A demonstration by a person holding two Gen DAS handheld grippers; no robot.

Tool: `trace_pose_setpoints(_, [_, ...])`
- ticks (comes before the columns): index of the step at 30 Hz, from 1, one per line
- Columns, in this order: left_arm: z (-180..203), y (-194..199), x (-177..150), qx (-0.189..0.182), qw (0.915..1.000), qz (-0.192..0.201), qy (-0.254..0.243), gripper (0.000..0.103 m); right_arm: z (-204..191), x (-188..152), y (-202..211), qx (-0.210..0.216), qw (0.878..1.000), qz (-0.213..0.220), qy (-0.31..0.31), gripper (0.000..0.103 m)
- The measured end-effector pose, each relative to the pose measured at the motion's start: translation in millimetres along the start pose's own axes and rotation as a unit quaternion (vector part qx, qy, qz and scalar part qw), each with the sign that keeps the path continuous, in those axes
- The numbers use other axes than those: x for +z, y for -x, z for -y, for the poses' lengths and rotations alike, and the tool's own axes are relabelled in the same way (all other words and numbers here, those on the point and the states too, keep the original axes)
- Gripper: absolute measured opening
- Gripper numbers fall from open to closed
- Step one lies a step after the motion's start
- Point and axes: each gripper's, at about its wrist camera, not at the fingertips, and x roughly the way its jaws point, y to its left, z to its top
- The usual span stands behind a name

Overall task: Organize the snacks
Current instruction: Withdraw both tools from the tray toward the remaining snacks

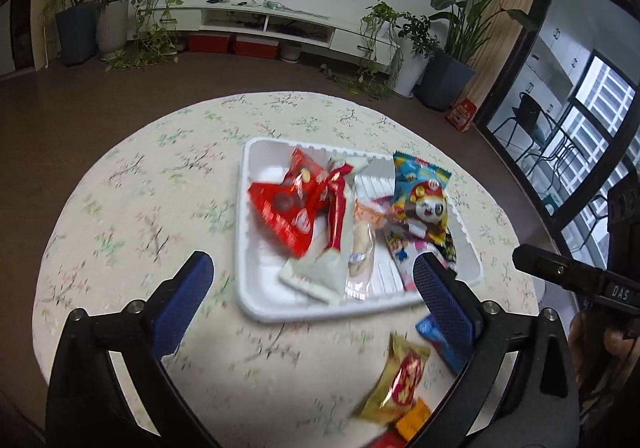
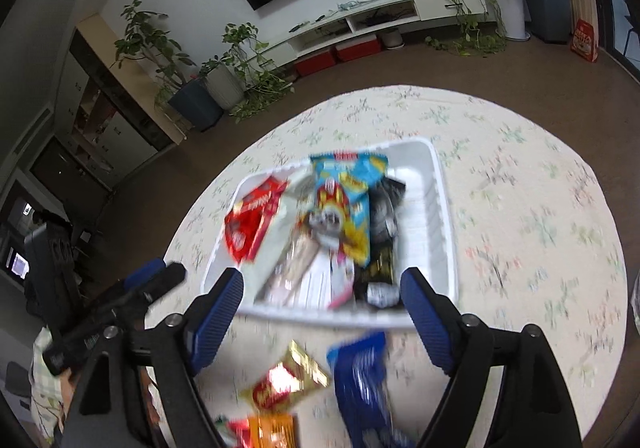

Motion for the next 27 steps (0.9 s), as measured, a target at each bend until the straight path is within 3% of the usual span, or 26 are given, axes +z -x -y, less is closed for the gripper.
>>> trace_pose_setpoints(9, [2.0,49.0,-93.5,0.007,0.9972,-0.061,-0.042,0.102,5.2,-78.8,35.4,-0.001,1.0,0.005,-0.016,0.083])
trace_pose_setpoints(13, [16.6,57.0,-132.0,0.017,0.9947,-0.088,-0.051,0.102,-11.5,-108.5,38.5,-0.014,1.0,0.002,0.013,0.083])
trace_pose_setpoints(16, [38.1,58.6,-155.0,0.028,0.9889,-0.095,-0.111,0.102,-12.2,-126.4,38.9,-0.005,1.0,0.01,0.01,0.083])
trace_pose_setpoints(19, [47.8,58.8,-163.8,0.028,0.9837,-0.101,-0.146,0.102,-3.4,-135.2,38.4,0.002,1.0,0.008,-0.014,0.083])
trace_pose_setpoints(27, [52.8,43.4,-162.4,0.025,0.9759,-0.123,-0.179,0.101,2.0,-147.4,36.7,0.002,1.0,0.004,-0.018,0.083])
